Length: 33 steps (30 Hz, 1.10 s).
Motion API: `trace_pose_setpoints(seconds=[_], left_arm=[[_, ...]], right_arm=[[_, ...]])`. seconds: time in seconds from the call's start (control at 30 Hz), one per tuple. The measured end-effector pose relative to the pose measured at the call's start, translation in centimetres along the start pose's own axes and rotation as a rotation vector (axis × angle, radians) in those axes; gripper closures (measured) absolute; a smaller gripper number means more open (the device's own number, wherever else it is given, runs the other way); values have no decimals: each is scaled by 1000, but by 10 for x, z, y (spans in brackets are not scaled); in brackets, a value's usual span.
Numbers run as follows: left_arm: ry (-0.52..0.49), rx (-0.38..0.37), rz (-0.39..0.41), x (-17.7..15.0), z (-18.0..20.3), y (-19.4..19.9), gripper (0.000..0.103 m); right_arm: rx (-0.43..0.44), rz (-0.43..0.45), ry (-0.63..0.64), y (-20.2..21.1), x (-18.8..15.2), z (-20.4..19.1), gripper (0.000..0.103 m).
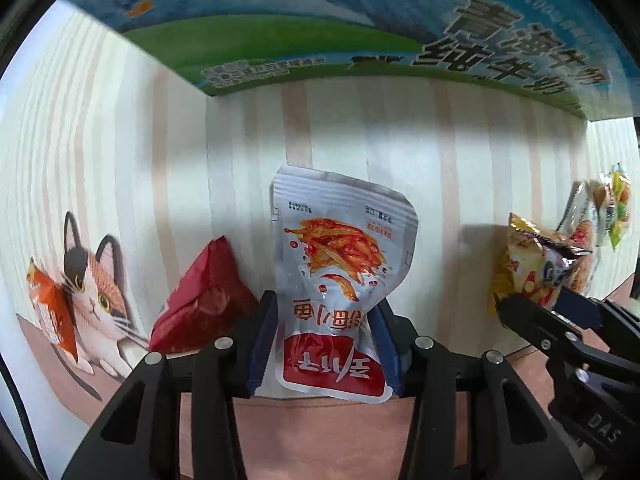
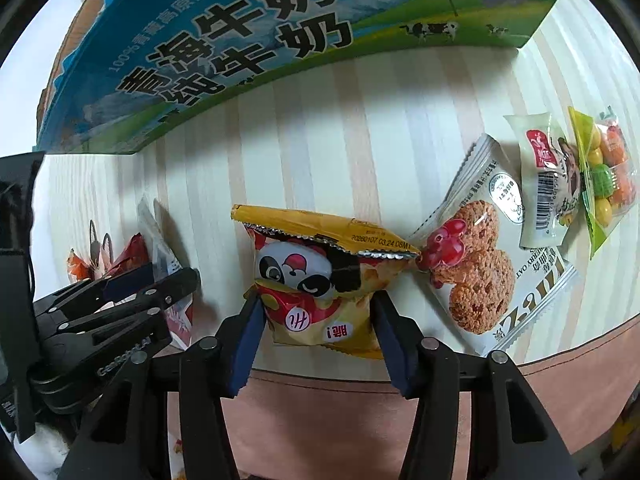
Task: Organize snacks
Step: 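Carry the spicy strip packet and yellow panda bag into the box and open both tools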
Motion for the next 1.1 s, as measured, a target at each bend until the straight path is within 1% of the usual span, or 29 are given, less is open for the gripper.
trace_pose_setpoints(seconds=[0.03, 0.07, 0.2, 0.27, 0.3, 0.37, 0.43, 0.57, 0.67, 0.73, 0.8, 0.83, 0.9, 0.93, 1.0, 1.07, 1.1], left_arm=[[5, -2, 10, 4, -6, 6, 60], [11, -7, 14, 2, -6, 9, 60], [32, -29, 38, -18, -10, 25, 60], [38, -44, 49, -19, -14, 36, 60], [40, -49, 57, -28, -11, 42, 60], [42, -60, 78, -35, -13, 59, 60], [46, -86, 94, -41, -13, 77, 60], [47, -127, 146, -43, -10, 115, 60], [28, -158, 209, -35, -4, 157, 60], [17, -170, 241, -23, 0, 181, 60], [8, -175, 278, -5, 3, 208, 60], [8, -174, 288, 3, 8, 213, 60], [4, -176, 298, 29, 12, 226, 60], [5, -172, 304, 51, 22, 214, 60], [5, -142, 317, 83, 19, 222, 60], [4, -112, 321, 113, 16, 222, 60], [11, -91, 318, 130, 13, 221, 60]], right_arm=[[3, 1, 0, 0, -1, 0, 47], [4, 2, 0, 1, -2, 1, 47], [27, 7, -1, 8, -6, 5, 48], [39, 11, 2, 12, -8, 7, 49], [48, 16, 6, 15, -10, 7, 49], [55, 24, 12, 23, -12, 9, 49], [76, 32, 15, 34, -14, 11, 50], [120, 66, 30, 66, -17, 11, 50], [167, 119, 40, 106, -13, 10, 50], [191, 166, 44, 135, -4, 8, 50], [217, 218, 47, 167, 10, 7, 50], [226, 238, 47, 177, 15, 5, 50], [237, 298, 49, 208, 40, 3, 50], [229, 318, 50, 215, 51, 0, 50], [193, 362, 45, 233, 87, -1, 50], [167, 380, 34, 237, 116, 0, 50], [141, 388, 21, 238, 138, 2, 50]])
Point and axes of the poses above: each gripper's, at about its wrist camera, not at the fingertips, and y roughly against the way its jaws point, z to its right, x to its top, the point moved 4 cm from there along -y, roughly the way its jaws point, and after that the axes turned 2 degrees about -x, right-handed, at the moved point
